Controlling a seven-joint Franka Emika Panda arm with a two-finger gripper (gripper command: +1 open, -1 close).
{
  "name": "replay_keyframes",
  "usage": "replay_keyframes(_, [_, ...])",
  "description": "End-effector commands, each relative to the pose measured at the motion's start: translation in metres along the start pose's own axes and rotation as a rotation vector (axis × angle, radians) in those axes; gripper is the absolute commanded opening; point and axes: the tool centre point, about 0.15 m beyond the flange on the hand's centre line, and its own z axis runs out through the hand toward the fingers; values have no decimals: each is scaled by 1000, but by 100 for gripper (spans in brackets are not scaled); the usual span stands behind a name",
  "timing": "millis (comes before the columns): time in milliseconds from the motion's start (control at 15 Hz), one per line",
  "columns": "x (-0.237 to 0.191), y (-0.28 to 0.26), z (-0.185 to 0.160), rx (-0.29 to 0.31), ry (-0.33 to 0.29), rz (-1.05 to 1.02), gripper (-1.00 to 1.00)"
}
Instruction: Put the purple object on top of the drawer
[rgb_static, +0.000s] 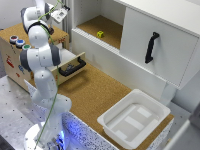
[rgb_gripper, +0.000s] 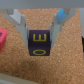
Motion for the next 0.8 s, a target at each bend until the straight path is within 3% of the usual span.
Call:
replay_keyframes(0, [26, 24, 12, 128, -198, 63, -100])
replay_keyframes(667, [20, 2, 42, 220, -185, 104, -100])
replay_keyframes(733, [20, 3, 42, 220, -185, 107, 100])
